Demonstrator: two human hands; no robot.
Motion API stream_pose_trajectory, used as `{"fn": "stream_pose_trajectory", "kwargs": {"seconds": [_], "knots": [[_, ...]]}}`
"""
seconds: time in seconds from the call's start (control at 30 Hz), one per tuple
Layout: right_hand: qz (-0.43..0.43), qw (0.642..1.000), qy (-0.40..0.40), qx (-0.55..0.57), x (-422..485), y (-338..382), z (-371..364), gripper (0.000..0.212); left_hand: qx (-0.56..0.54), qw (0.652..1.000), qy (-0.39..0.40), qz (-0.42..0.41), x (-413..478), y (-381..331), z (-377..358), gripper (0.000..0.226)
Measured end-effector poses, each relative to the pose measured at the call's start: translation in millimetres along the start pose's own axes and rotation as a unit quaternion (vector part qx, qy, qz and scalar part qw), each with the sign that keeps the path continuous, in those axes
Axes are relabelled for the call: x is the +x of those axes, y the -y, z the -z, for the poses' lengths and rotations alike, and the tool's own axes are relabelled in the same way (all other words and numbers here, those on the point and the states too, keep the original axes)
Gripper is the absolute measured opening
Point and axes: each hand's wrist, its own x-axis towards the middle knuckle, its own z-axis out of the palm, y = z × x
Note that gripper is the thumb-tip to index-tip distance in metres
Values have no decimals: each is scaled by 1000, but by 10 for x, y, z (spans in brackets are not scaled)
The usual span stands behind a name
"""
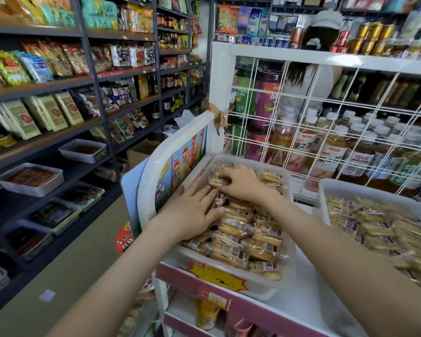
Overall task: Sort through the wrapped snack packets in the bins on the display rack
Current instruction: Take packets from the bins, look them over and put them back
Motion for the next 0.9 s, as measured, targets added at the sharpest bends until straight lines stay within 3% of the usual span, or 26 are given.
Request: {"fn": "stream_pose_trajectory", "kwargs": {"seconds": [0.23, 0.4, 0.5, 0.57, 0.63, 0.73, 0.83, 0.9], "knots": [[-51, 976, -57, 204, -36, -89, 57, 29, -20, 1000, -8, -10, 13, 19, -17, 68], [-161, 850, -190, 464, -159, -42, 344, 16, -25, 1000, -13, -11, 27, 20, -24, 68], [-163, 825, -174, 513, -394, 19, 464, 19, -41, 998, -50, -15, -2, 11, 28, 65], [-155, 807, -150, 549, -627, 110, 491, 21, -109, 985, -129, -26, -71, -20, 74, 53], [-144, 787, -136, 585, -874, 222, 507, 23, -243, 946, -212, -17, -223, -79, 150, 40], [-113, 767, -143, 615, -1241, 417, 529, 25, -396, 889, -230, 12, -508, -203, 219, 31], [-87, 751, -162, 634, -1618, 624, 496, 29, -587, 784, -202, 22, -776, -347, 173, 9], [-85, 735, -178, 649, -1890, 766, 434, 29, -672, 717, -181, 27, -1003, -473, 117, 12]]}}
